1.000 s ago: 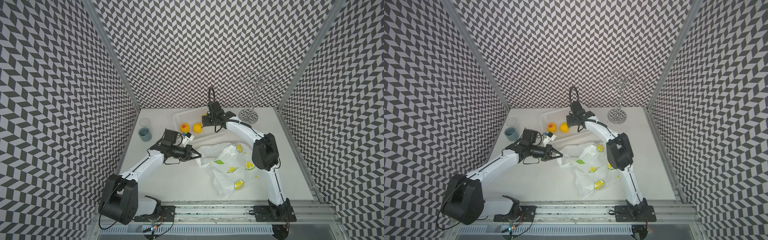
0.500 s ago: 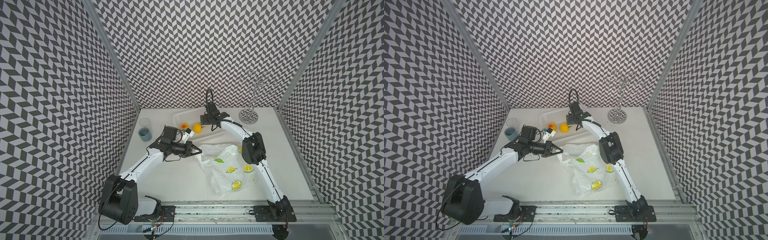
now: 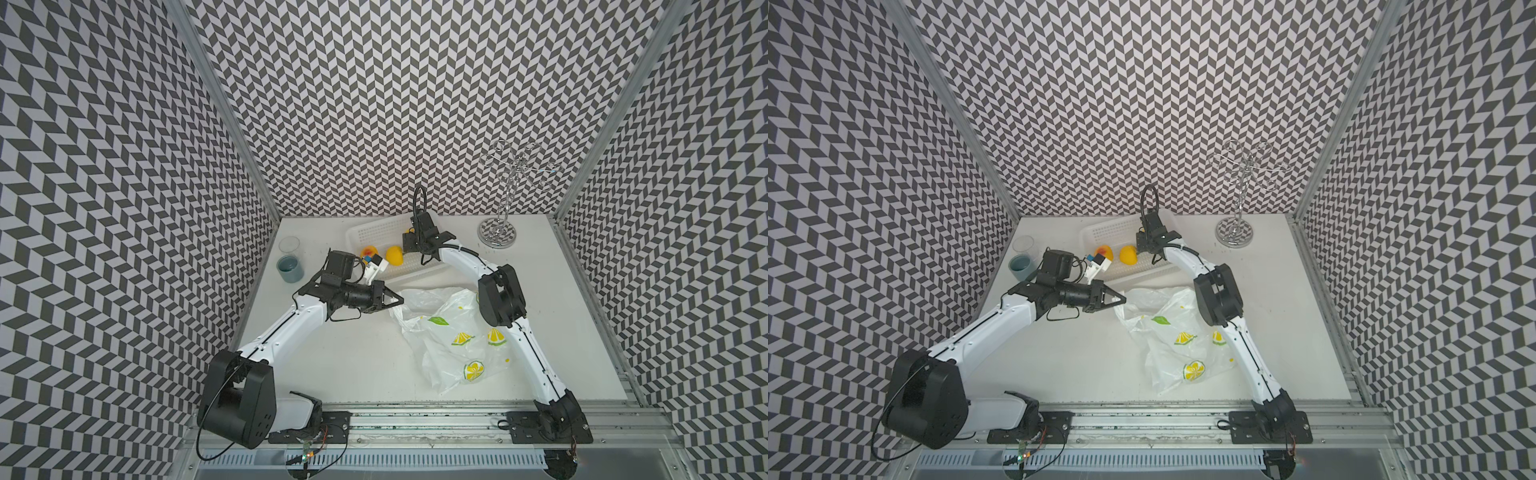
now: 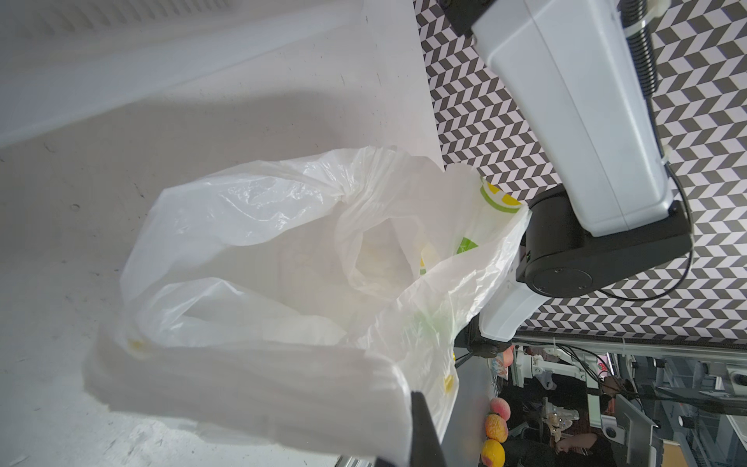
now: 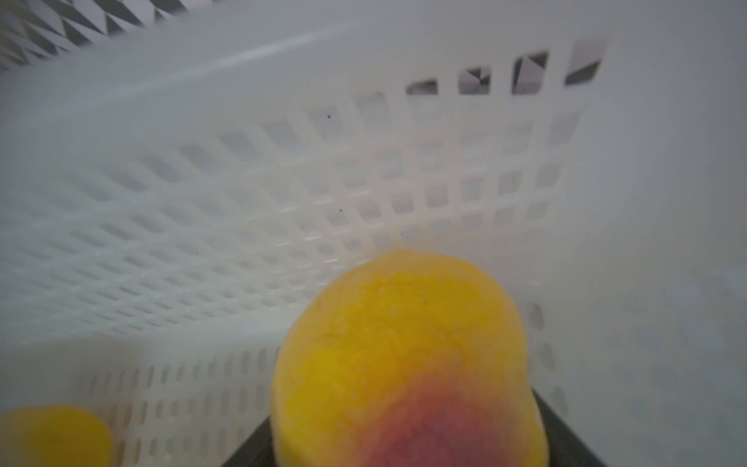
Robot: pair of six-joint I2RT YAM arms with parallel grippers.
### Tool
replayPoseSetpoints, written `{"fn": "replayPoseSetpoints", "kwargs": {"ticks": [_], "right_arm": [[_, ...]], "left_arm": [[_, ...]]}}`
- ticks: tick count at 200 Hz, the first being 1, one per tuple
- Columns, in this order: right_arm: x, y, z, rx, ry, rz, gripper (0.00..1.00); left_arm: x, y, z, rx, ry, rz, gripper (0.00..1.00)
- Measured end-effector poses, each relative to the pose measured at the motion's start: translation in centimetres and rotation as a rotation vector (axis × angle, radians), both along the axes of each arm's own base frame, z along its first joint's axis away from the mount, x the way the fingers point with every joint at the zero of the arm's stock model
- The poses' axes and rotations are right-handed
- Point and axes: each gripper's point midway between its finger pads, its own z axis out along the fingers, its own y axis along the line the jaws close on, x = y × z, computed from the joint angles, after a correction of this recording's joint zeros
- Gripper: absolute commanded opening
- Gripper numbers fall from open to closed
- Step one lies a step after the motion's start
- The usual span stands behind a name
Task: Place the peach into a plastic bag & tie a knot
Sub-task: Pick up the peach from the basket, then place the peach in the plastic bag.
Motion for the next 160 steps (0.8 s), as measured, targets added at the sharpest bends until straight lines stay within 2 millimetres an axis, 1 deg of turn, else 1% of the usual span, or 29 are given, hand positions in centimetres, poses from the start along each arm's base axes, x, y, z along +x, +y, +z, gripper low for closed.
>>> {"fn": "replayPoseSetpoints", "kwargs": {"ticks": [12, 27, 38, 45, 50, 52, 55, 59, 63, 65, 68, 72, 83, 85, 88, 94, 95, 100, 103, 111, 115, 122, 130, 138, 150, 160], "right_arm": [[-0.1, 0.2, 0.4, 0.013, -0.007, 0.012, 0.51], [-1.0, 0.1, 1.5, 0.025, -0.002, 0.031, 0.46], [-2.0, -0.1, 3.2, 0.039, -0.001, 0.043, 0.45], [-2.6, -0.2, 4.8, 0.054, -0.009, 0.052, 0.43], [-3.0, -0.3, 6.5, 0.070, -0.023, 0.060, 0.42], [-3.1, -0.3, 6.9, 0.074, -0.026, 0.063, 0.42], [-3.5, -0.3, 8.3, 0.086, -0.038, 0.068, 0.42], [-3.7, -0.4, 9.6, 0.098, -0.051, 0.072, 0.41], [-4.2, -0.4, 11.5, 0.117, -0.071, 0.081, 0.40], [-4.3, -0.4, 12.0, 0.121, -0.076, 0.083, 0.40], [-4.7, -0.5, 13.7, 0.137, -0.095, 0.090, 0.39], [-5.1, -0.6, 15.3, 0.153, -0.114, 0.097, 0.39], [-6.7, -1.0, 20.7, 0.206, -0.176, 0.122, 0.37], [-7.0, -1.0, 21.3, 0.212, -0.183, 0.127, 0.37], [-7.7, -1.2, 23.0, 0.228, -0.201, 0.136, 0.36], [-8.8, -1.5, 25.4, 0.254, -0.229, 0.152, 0.36], [-9.1, -1.7, 26.1, 0.261, -0.237, 0.156, 0.36], [-10.1, -1.9, 27.7, 0.279, -0.255, 0.170, 0.35], [-11.0, -2.2, 29.2, 0.296, -0.272, 0.184, 0.35], [-13.0, -2.8, 31.4, 0.323, -0.295, 0.208, 0.35], [-14.3, -3.2, 32.6, 0.340, -0.303, 0.229, 0.34], [-16.3, -3.8, 33.9, 0.359, -0.309, 0.251, 0.33], [-18.4, -4.4, 34.9, 0.380, -0.304, 0.280, 0.33], [-20.2, -4.9, 35.6, 0.394, -0.296, 0.303, 0.32], [-22.3, -5.3, 35.8, 0.410, -0.271, 0.339, 0.31], [-23.7, -5.4, 35.0, 0.419, -0.232, 0.363, 0.30]], "left_arm": [[0.2, 0.0, 0.2, 0.008, -0.003, 0.007, 0.00], [0.8, 0.1, 1.0, 0.017, -0.029, 0.020, 0.00], [1.5, 0.0, 2.1, 0.022, -0.065, 0.030, 0.00], [1.9, 0.0, 3.0, 0.025, -0.095, 0.036, 0.00], [2.3, 0.0, 3.7, 0.028, -0.122, 0.042, 0.00], [2.5, 0.0, 3.9, 0.029, -0.129, 0.044, 0.00], [2.7, 0.0, 4.4, 0.029, -0.145, 0.047, 0.00], [2.9, 0.0, 4.9, 0.030, -0.163, 0.051, 0.00], [3.3, 0.0, 5.6, 0.032, -0.187, 0.056, 0.00], [3.4, 0.0, 5.8, 0.032, -0.192, 0.057, 0.00], [3.6, 0.0, 6.3, 0.031, -0.209, 0.060, 0.00], [3.8, 0.0, 6.9, 0.030, -0.224, 0.063, 0.00], [4.7, -0.1, 8.7, 0.024, -0.270, 0.073, 0.00], [4.8, -0.1, 9.1, 0.023, -0.278, 0.075, 0.00], [5.1, -0.2, 9.6, 0.020, -0.291, 0.076, 0.00], [5.5, -0.3, 10.6, 0.014, -0.312, 0.078, 0.00], [5.6, -0.3, 10.7, 0.014, -0.315, 0.078, 0.00], [5.9, -0.4, 11.5, 0.009, -0.334, 0.080, 0.00], [6.1, -0.5, 11.9, 0.007, -0.342, 0.080, 0.00], [6.6, -0.6, 13.0, -0.002, -0.370, 0.082, 0.00], [6.8, -0.7, 13.4, -0.005, -0.381, 0.081, 0.00], [7.0, -0.8, 14.1, -0.011, -0.398, 0.081, 0.00], [7.0, -0.8, 14.7, -0.019, -0.413, 0.079, 0.00], [7.0, -0.9, 15.1, -0.026, -0.421, 0.074, 0.00], [6.8, -1.0, 15.3, -0.034, -0.425, 0.065, 0.00], [6.6, -1.1, 15.3, -0.040, -0.424, 0.057, 0.00]]}}
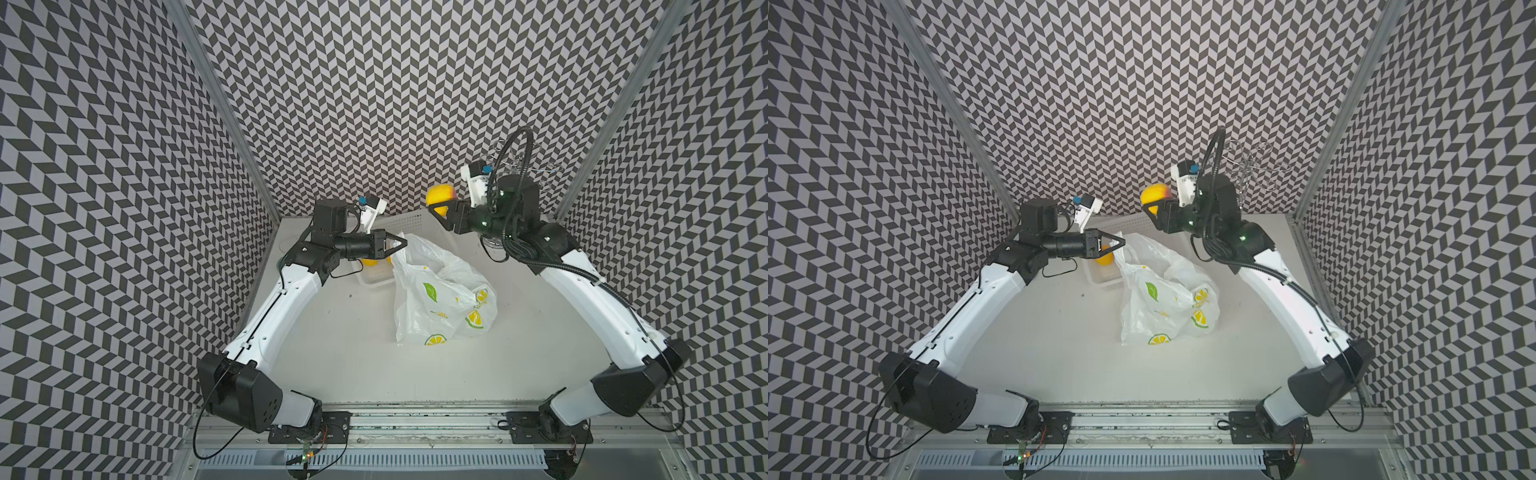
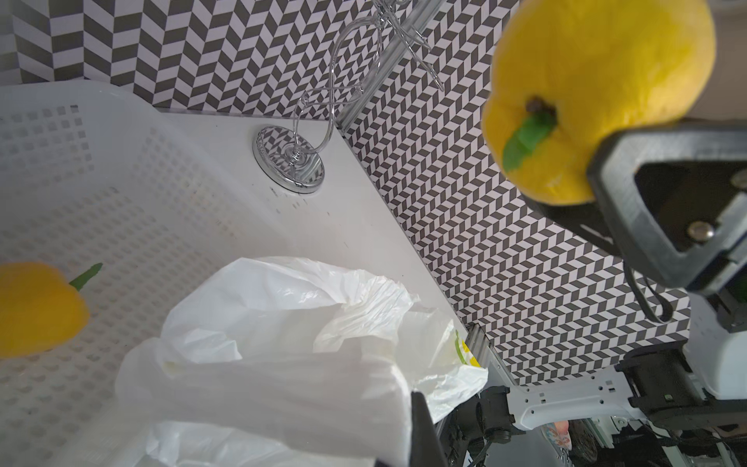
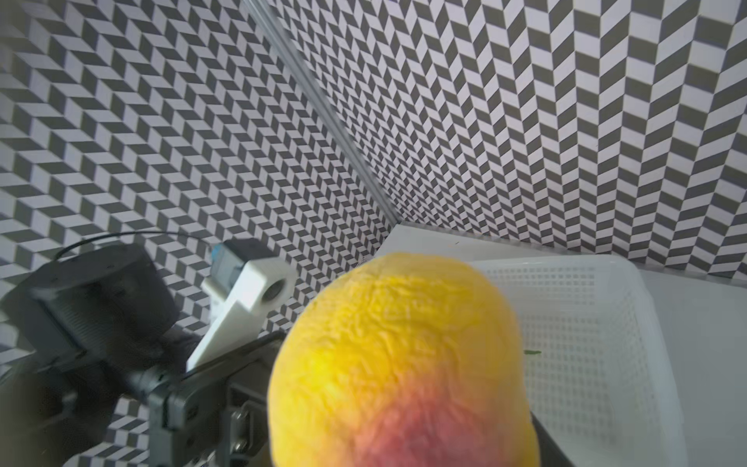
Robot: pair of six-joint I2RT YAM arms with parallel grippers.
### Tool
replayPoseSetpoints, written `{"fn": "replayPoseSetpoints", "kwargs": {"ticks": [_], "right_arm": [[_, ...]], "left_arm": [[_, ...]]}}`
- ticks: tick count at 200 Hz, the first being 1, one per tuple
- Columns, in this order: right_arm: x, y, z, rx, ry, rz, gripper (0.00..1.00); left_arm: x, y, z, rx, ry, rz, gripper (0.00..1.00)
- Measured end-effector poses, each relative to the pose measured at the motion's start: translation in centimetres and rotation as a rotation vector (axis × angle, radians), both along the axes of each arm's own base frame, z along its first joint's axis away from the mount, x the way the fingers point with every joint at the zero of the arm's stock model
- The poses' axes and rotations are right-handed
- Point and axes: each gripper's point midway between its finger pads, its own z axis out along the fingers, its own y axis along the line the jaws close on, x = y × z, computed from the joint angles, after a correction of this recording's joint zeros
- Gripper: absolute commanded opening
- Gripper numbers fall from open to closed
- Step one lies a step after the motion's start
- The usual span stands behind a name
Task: Place the peach into a plastic bag & tie a knot
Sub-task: Place the peach in the plastic bag.
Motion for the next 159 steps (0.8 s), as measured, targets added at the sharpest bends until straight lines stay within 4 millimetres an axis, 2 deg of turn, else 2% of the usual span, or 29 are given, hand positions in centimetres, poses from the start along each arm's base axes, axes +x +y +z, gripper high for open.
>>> {"fn": "replayPoseSetpoints", "kwargs": {"ticks": [26, 51, 67, 86, 101, 107, 122, 128, 142, 159], "right_arm": [[-2.3, 0.9, -4.4, -0.022, 0.139, 0.082, 0.29], [-3.9, 3.0, -10.3, -0.084, 0.287, 0.151, 0.26], [-4.7, 3.6, -14.3, -0.131, 0.373, 0.174, 0.26], [-5.8, 2.8, -18.8, -0.188, 0.468, 0.168, 0.36], [-6.5, 2.0, -21.1, -0.229, 0.514, 0.158, 0.44], [-6.7, 1.8, -21.6, -0.244, 0.520, 0.157, 0.49], [-6.9, 1.4, -21.7, -0.269, 0.513, 0.162, 0.74], [-7.1, 1.3, -21.5, -0.278, 0.506, 0.166, 0.80], [-7.2, 1.1, -20.3, -0.294, 0.474, 0.184, 0.86], [-7.2, 1.0, -18.2, -0.302, 0.431, 0.196, 0.86]], "left_arm": [[-1.1, -1.1, 0.7, -0.028, -0.015, -0.064, 0.00], [-2.3, -2.0, 1.5, -0.055, -0.032, -0.126, 0.00], [-3.0, -2.2, 1.9, -0.066, -0.043, -0.152, 0.00], [-3.7, -2.0, 2.7, -0.069, -0.082, -0.160, 0.00], [-4.2, -1.7, 3.2, -0.065, -0.118, -0.157, 0.00], [-4.4, -1.5, 3.3, -0.061, -0.133, -0.154, 0.00], [-4.6, -1.3, 3.0, -0.045, -0.155, -0.146, 0.00], [-4.5, -1.3, 2.7, -0.038, -0.158, -0.142, 0.00], [-4.4, -1.2, 1.7, -0.021, -0.147, -0.136, 0.00], [-4.3, -1.0, 0.2, 0.004, -0.119, -0.122, 0.00]]}}
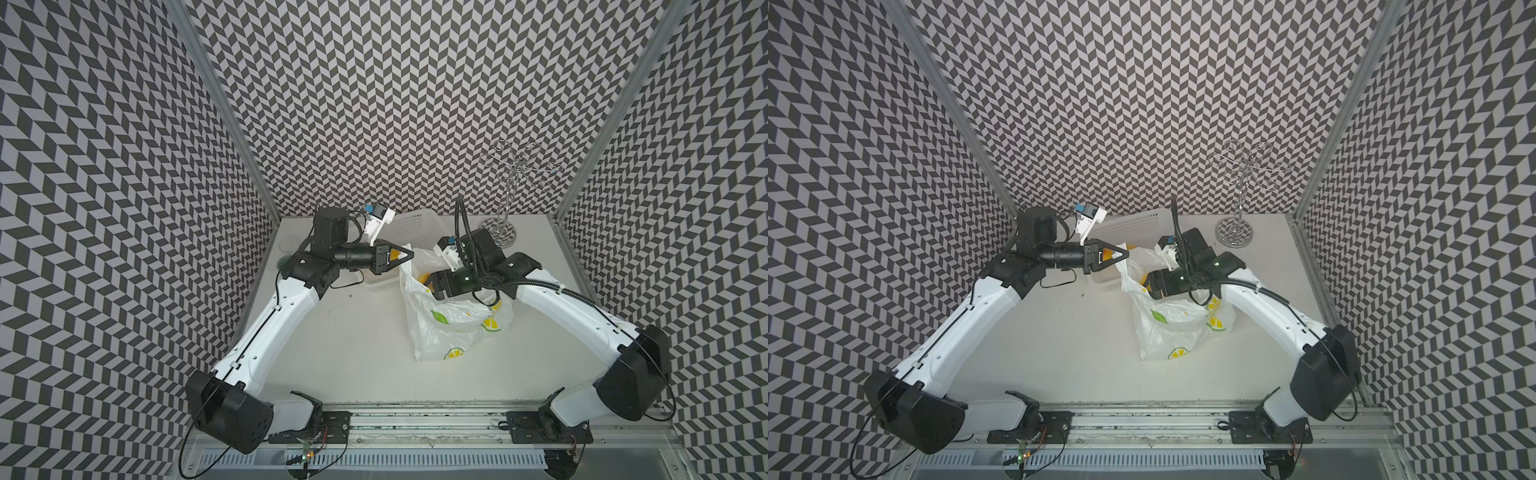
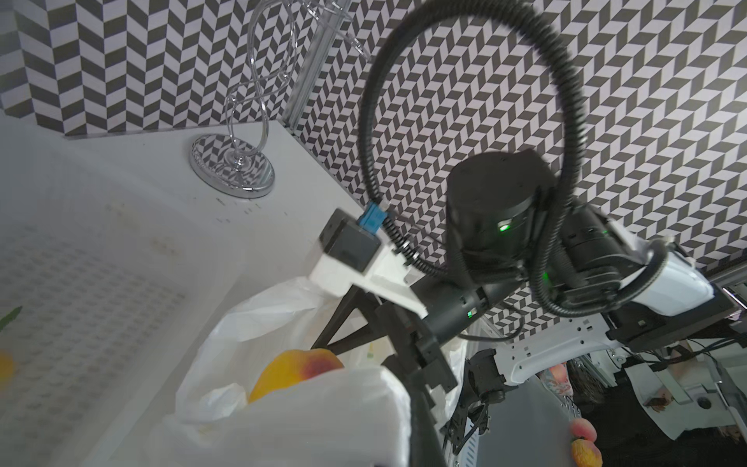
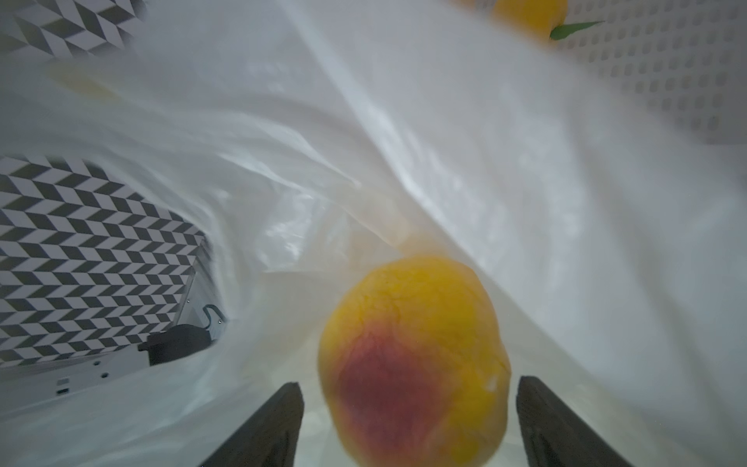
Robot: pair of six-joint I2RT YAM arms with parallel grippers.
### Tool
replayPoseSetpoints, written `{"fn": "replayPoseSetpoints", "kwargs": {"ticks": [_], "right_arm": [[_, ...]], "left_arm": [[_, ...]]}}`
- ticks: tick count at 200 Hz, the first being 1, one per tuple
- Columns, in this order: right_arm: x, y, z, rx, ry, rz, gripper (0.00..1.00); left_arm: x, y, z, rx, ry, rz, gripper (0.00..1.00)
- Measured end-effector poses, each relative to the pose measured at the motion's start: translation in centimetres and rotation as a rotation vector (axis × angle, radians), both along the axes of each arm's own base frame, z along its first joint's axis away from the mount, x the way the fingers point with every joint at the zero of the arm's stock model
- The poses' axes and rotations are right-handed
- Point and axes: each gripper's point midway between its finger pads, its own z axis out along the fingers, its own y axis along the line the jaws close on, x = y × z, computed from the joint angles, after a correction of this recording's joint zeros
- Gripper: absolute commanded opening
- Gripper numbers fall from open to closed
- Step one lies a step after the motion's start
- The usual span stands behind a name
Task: Place the peach into a plastic bag & tie a knot
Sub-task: Place the peach in the plastic bag, then pick up the peach from the basket.
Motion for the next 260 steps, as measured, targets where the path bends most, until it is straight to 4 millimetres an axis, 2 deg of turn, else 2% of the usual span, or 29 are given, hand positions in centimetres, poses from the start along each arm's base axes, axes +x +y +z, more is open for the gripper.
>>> {"fn": "replayPoseSetpoints", "kwargs": {"ticks": [14, 38, 54, 62, 76, 90, 108, 124, 132, 150, 174, 217, 245, 260], "right_arm": [[0.2, -0.3, 2.5, 0.021, -0.048, -0.003, 0.84], [0.4, -1.5, 7.4, 0.098, -0.147, -0.038, 0.78], [1.4, -1.9, 10.3, 0.165, -0.218, -0.083, 0.77], [2.6, -1.8, 10.9, 0.185, -0.247, -0.112, 0.77], [5.5, -1.2, 10.3, 0.178, -0.275, -0.169, 0.79], [9.4, 0.0, 8.2, 0.139, -0.284, -0.230, 0.83], [14.4, 1.7, 2.3, 0.032, -0.257, -0.299, 0.88], [17.1, 2.9, -3.5, -0.074, -0.214, -0.323, 0.90], [18.2, 3.5, -5.7, -0.117, -0.205, -0.330, 0.91], [20.1, 5.2, -9.3, -0.174, -0.205, -0.322, 0.92], [22.1, 7.2, -11.5, -0.207, -0.245, -0.313, 0.93], [23.7, 9.8, -14.3, -0.204, -0.258, -0.291, 0.92], [24.1, 10.1, -16.4, -0.215, -0.242, -0.285, 0.87], [24.2, 10.2, -17.1, -0.219, -0.240, -0.287, 0.77]], "left_arm": [[0.0, 0.2, -1.6, 0.024, 0.030, 0.017, 0.00], [-0.6, 0.7, -5.6, 0.069, 0.121, 0.037, 0.00], [-1.3, 0.9, -8.2, 0.093, 0.184, 0.039, 0.00], [-1.9, 0.9, -9.4, 0.101, 0.218, 0.032, 0.00], [-3.2, 0.6, -11.2, 0.110, 0.275, 0.010, 0.00], [-4.9, 0.3, -13.0, 0.127, 0.334, -0.014, 0.00], [-6.4, 0.2, -14.7, 0.150, 0.392, -0.031, 0.00], [-7.3, 0.7, -16.1, 0.168, 0.444, -0.027, 0.00], [-7.6, 0.9, -16.8, 0.174, 0.471, -0.018, 0.00], [-8.1, 1.5, -18.0, 0.186, 0.526, 0.002, 0.00], [-7.5, 2.4, -18.2, 0.181, 0.547, 0.041, 0.00], [-6.3, 3.5, -17.6, 0.165, 0.535, 0.091, 0.00], [-5.9, 3.5, -16.9, 0.161, 0.516, 0.090, 0.00], [-5.8, 3.4, -16.7, 0.160, 0.506, 0.087, 0.00]]}}
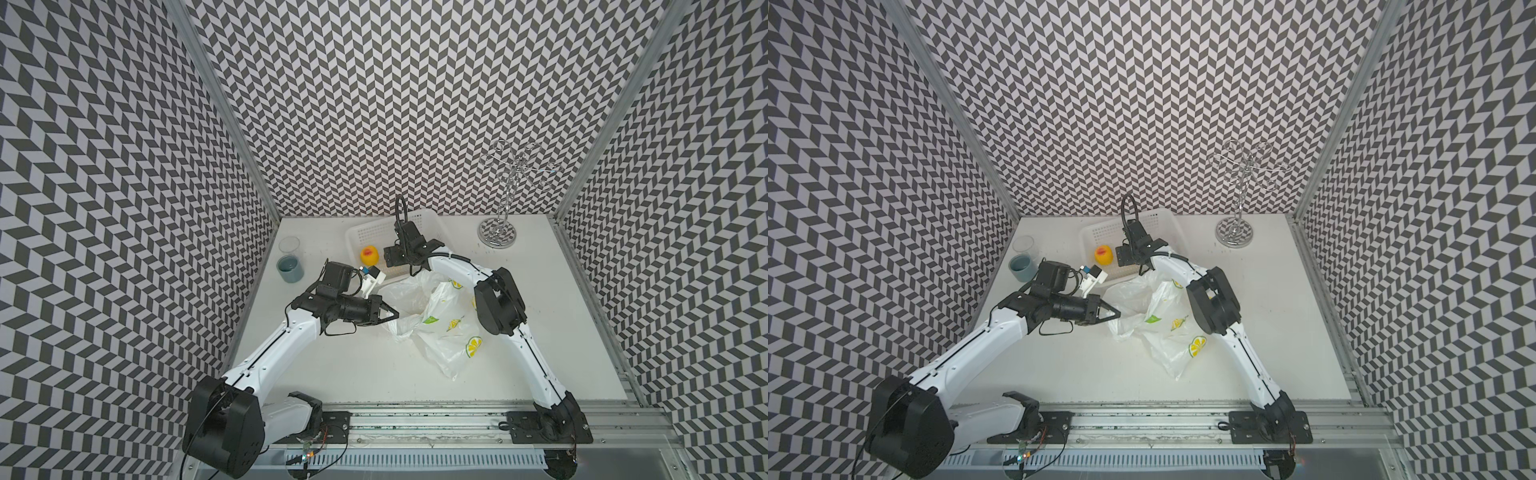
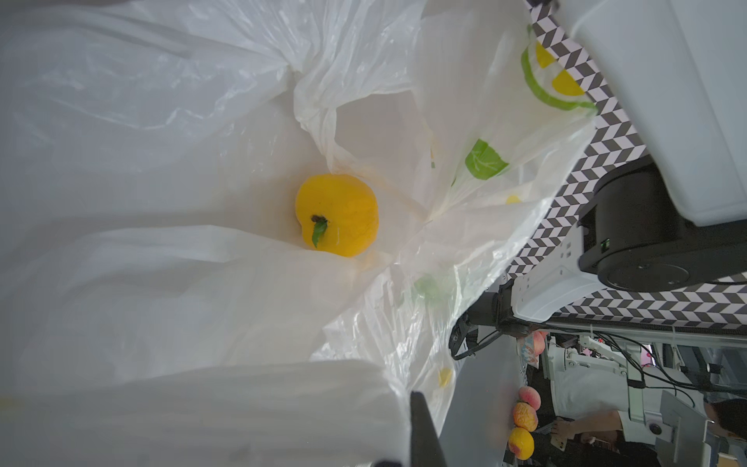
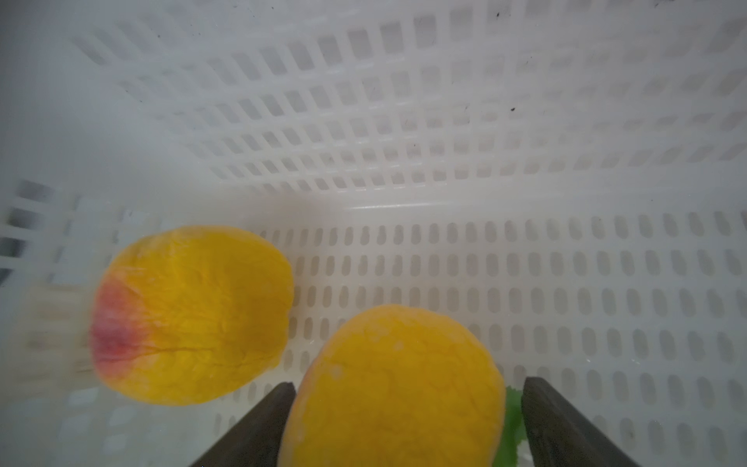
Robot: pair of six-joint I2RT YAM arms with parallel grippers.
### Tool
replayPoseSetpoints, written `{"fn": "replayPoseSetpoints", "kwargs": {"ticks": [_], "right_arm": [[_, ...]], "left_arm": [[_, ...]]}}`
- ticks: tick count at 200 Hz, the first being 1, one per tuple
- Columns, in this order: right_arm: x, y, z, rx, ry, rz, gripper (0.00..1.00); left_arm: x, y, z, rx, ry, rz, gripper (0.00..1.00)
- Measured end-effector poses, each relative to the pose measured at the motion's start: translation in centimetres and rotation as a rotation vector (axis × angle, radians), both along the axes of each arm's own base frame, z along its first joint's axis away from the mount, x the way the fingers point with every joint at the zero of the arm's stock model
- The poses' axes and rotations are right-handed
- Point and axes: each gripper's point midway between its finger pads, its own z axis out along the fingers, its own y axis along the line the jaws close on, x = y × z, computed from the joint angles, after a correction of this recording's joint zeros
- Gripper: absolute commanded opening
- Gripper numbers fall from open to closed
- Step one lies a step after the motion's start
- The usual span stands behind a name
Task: Place the peach into a plastic bag & tie a knot
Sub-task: Pick up the peach from the basket, then place the peach in the plastic bag.
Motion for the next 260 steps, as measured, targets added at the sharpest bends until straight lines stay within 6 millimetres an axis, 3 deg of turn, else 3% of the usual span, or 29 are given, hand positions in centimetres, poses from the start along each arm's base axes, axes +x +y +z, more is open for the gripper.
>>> {"fn": "replayPoseSetpoints", "kwargs": {"ticks": [34, 55, 69, 86, 113, 130, 145, 158, 173, 189, 235, 245, 260], "right_arm": [[0.4, 0.0, -0.6, 0.001, -0.005, -0.012, 0.47], [0.1, -0.2, 0.5, 0.017, -0.019, -0.011, 0.35], [-0.7, -0.8, 2.4, 0.033, -0.026, -0.005, 0.31], [-1.3, -1.3, 7.1, 0.084, -0.065, 0.003, 0.29], [-2.6, -2.2, 18.8, 0.225, -0.199, 0.030, 0.26], [-5.3, -3.7, 25.6, 0.312, -0.271, 0.060, 0.24], [-8.6, -5.3, 29.4, 0.378, -0.298, 0.094, 0.24], [-11.6, -6.7, 31.1, 0.420, -0.296, 0.125, 0.23], [-14.6, -7.5, 31.4, 0.451, -0.266, 0.164, 0.22], [-16.9, -7.4, 30.4, 0.468, -0.207, 0.207, 0.23], [-20.0, -5.3, 21.3, 0.395, 0.053, 0.260, 0.26], [-20.3, -5.1, 19.5, 0.373, 0.097, 0.259, 0.37], [-20.7, -5.1, 17.7, 0.343, 0.148, 0.261, 0.70]], "left_arm": [[0.1, 0.2, 0.0, 0.007, -0.001, 0.004, 0.00], [0.8, 0.3, 1.3, 0.003, -0.035, 0.012, 0.00], [1.6, 0.4, 2.5, -0.004, -0.071, 0.024, 0.00], [2.9, 0.6, 4.2, -0.007, -0.127, 0.045, 0.00], [5.2, 0.8, 7.4, -0.012, -0.222, 0.081, 0.00], [6.6, 0.7, 9.8, -0.027, -0.284, 0.095, 0.00], [7.7, 0.5, 11.8, -0.046, -0.337, 0.100, 0.00], [8.4, 0.2, 13.3, -0.063, -0.374, 0.100, 0.00], [8.8, 0.0, 14.6, -0.083, -0.402, 0.094, 0.00], [8.9, -0.4, 15.7, -0.101, -0.422, 0.080, 0.00], [7.3, -2.5, 17.7, -0.155, -0.464, -0.009, 0.00], [7.0, -2.7, 17.8, -0.161, -0.464, -0.021, 0.00], [6.9, -2.7, 17.6, -0.159, -0.468, -0.024, 0.00]]}}
